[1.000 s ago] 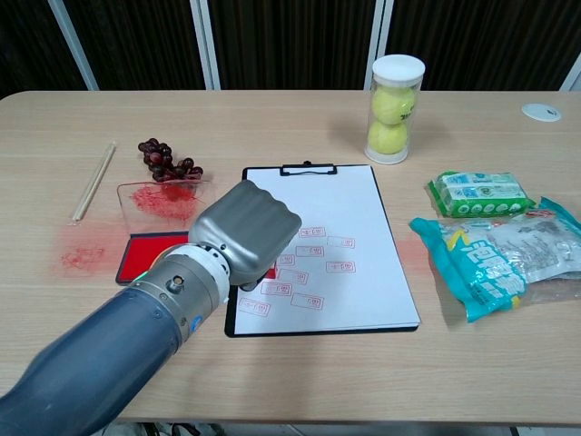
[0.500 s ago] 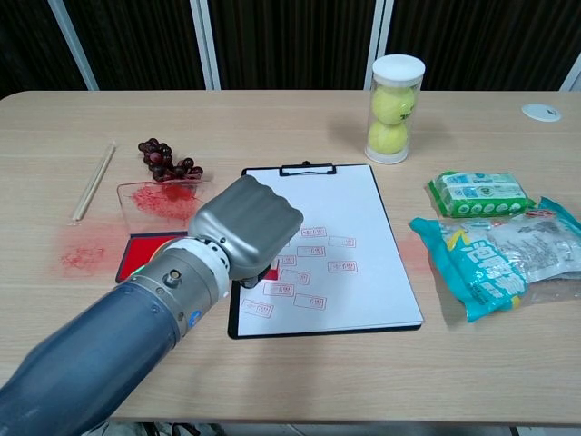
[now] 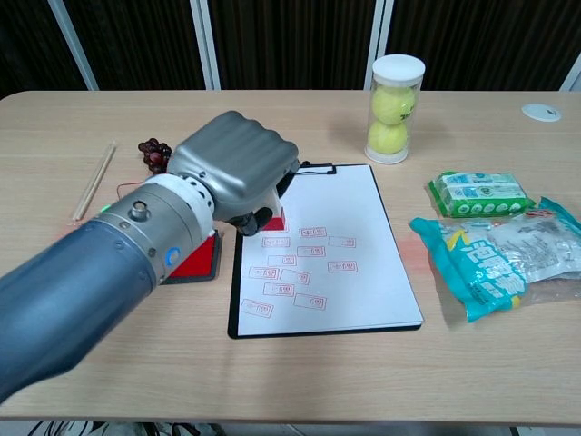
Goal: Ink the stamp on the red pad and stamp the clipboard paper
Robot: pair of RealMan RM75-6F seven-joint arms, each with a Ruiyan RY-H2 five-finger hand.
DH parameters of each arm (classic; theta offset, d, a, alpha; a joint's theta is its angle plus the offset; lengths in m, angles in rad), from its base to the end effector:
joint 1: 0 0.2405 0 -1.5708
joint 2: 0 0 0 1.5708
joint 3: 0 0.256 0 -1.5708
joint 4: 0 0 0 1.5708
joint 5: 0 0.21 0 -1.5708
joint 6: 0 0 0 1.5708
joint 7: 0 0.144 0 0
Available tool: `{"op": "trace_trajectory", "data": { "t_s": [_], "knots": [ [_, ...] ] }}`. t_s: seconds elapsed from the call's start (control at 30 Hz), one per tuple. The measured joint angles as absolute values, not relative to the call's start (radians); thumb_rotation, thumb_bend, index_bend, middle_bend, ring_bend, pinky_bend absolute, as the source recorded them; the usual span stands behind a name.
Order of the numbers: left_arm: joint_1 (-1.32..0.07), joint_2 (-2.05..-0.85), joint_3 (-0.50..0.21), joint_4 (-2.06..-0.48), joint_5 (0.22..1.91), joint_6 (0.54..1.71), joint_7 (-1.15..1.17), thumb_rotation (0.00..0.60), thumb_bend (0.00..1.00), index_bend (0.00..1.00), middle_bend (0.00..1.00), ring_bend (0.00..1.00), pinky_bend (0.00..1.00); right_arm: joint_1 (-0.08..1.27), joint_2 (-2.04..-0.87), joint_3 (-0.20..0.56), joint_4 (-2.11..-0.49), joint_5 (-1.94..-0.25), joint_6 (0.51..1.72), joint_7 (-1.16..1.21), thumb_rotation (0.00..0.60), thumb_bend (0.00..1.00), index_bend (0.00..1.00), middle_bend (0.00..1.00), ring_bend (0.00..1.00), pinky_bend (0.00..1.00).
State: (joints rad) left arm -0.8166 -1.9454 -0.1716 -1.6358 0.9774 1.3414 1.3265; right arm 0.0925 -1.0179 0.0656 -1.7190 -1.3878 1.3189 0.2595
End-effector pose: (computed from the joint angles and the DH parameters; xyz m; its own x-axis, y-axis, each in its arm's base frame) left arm -0.0326 0.2637 -0.0844 0.7735 -0.0481 0.6320 0.5552 -0.4296 -0.7122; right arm -0.3174 -0.1831 0.1670 0.1136 -0.1220 0.9860 -0.9841 0.1227 0.1286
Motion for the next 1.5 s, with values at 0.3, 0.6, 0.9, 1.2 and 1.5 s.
{"op": "trace_trajectory", "data": {
  "t_s": [0.3,0.6,0.9,1.2,1.5],
  "knots": [
    [-0.751,-1.779,-0.112,-1.755,1.016,1.390,1.281,0.600,0.49,0.78,0.85,1.00,1.00,0.091,-1.021,0.065,-1.717,-1.391,1.326,0.247,0.600,0.17,0.00,0.00,0.00,0.13],
    [-0.660,-1.605,-0.029,-1.793,1.070,1.420,1.139,0.600,0.49,0.77,0.85,1.00,1.00,0.088,-1.025,0.064,-1.716,-1.398,1.337,0.231,0.600,0.17,0.00,0.00,0.00,0.13],
    [-0.604,-1.540,0.012,-1.704,1.094,1.386,0.995,0.600,0.49,0.77,0.84,1.00,1.00,0.086,-1.030,0.063,-1.714,-1.402,1.345,0.216,0.600,0.17,0.00,0.00,0.00,0.13],
    [-0.582,-1.556,0.038,-1.590,1.112,1.314,0.930,0.600,0.48,0.75,0.82,1.00,1.00,0.085,-1.031,0.063,-1.713,-1.402,1.346,0.213,0.600,0.17,0.00,0.00,0.00,0.13],
    [-0.558,-1.583,0.062,-1.501,1.123,1.270,0.905,0.600,0.46,0.74,0.81,1.00,1.00,0.085,-1.031,0.062,-1.713,-1.406,1.348,0.213,0.600,0.17,0.00,0.00,0.00,0.13]
  ]
}}
